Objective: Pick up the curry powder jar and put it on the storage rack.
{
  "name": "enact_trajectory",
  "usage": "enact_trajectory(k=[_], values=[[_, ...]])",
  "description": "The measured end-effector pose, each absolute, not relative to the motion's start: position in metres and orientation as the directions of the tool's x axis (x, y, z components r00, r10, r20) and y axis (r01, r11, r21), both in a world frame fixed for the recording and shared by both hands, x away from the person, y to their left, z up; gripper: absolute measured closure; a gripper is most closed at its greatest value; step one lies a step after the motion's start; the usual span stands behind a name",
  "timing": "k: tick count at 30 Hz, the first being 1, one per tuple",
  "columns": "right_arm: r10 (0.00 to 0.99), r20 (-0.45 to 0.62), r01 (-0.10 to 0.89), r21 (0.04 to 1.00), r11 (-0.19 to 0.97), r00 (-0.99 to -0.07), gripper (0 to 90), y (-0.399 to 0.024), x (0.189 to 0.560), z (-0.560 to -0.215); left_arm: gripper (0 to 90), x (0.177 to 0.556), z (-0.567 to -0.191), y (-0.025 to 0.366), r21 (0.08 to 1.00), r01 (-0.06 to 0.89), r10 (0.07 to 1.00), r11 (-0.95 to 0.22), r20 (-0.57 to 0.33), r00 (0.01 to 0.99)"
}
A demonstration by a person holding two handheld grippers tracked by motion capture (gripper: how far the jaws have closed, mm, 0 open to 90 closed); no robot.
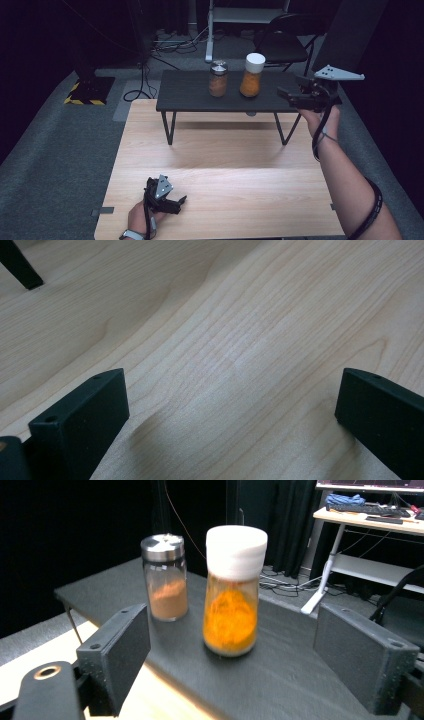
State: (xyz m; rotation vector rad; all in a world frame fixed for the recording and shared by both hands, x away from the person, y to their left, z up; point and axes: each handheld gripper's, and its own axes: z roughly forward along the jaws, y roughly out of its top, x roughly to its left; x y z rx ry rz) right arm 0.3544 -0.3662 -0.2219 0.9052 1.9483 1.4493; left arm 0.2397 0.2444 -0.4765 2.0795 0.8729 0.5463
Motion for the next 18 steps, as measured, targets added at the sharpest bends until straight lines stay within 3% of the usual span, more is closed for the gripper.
enact_trajectory(k=[8, 18], values=[[0.767, -0.024, 0.204, 0.958, 0.201, -0.642, 14.7, -0.369, 0.336, -0.260, 0.2, 0.242, -0.475, 0.245, 0.801, 0.403, 0.739, -0.442, 0.069, 0.671], [0.730, 0.016, 0.296, 0.920, 0.257, -0.684, 14.1, -0.364, 0.327, -0.343, 0.2, 0.242, -0.475, 0.245, 0.801, 0.407, 0.740, -0.439, 0.066, 0.669]])
